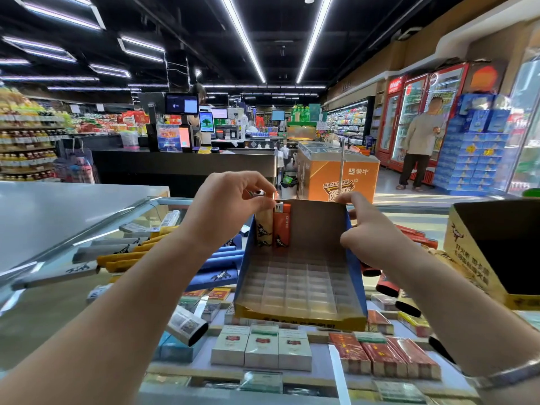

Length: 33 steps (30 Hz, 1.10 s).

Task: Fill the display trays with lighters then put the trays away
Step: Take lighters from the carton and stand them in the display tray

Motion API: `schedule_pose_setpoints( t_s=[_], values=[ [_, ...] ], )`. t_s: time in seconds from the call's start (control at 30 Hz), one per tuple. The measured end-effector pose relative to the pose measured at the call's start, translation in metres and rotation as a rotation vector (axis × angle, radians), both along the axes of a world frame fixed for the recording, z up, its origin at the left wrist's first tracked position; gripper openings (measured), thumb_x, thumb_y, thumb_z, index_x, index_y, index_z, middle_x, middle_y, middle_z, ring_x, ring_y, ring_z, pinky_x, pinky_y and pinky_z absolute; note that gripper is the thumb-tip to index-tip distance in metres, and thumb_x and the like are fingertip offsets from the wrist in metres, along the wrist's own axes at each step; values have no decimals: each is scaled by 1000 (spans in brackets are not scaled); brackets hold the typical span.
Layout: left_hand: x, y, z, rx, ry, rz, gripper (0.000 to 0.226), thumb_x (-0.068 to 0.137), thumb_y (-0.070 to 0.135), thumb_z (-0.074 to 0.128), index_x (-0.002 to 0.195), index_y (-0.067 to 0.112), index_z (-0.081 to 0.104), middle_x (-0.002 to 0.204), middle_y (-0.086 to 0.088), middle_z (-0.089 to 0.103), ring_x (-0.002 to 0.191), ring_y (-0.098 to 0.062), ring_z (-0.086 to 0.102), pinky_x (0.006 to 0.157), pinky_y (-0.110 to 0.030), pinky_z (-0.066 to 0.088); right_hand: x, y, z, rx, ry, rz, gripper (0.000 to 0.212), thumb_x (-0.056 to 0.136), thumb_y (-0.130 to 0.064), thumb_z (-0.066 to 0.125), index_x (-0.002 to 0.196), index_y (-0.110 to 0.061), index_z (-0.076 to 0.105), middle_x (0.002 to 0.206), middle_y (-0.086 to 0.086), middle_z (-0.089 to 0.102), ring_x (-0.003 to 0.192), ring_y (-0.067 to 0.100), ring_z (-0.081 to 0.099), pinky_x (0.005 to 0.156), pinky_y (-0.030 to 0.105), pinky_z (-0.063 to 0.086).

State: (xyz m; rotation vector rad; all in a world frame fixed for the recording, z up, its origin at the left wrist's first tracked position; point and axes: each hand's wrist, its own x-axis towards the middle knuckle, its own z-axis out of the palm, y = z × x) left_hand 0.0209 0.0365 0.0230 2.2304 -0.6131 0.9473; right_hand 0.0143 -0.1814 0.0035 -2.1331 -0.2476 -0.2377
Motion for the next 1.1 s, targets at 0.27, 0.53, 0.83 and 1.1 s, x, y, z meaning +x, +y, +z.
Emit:
schedule_pose_setpoints(
  t_s=[0.27,0.53,0.83,1.1],
  values=[
    [3,-2,-5,183,4,3,20,81,12,69,97,21,72,84,5,67,69,-10,58,68,-30,50,2,-1,-1,-6,-11,13,57,81,12,46,111,-35,34,90,-9,43,82,15,52,51,18,44],
    [4,-5,-14,118,-69,10,12,81,11,68,92,12,73,87,5,65,75,-13,60,70,-34,52,4,-3,-2,-25,-20,5,56,81,10,44,112,-35,33,91,-8,43,82,15,50,53,20,44],
    [8,-4,-18,55,330,-75,23,86,13,61,88,35,57,102,2,64,86,-10,64,72,-29,56,7,-7,0,-29,10,39,52,84,7,49,111,-35,35,90,-11,42,81,12,50,49,16,42],
    [8,-9,-23,96,195,30,37,84,13,60,116,29,51,111,5,56,86,-10,56,70,-26,52,1,-44,22,-193,-172,-274,3,89,-15,57,90,-13,59,83,5,60,66,17,60,53,28,49]
  ],
)
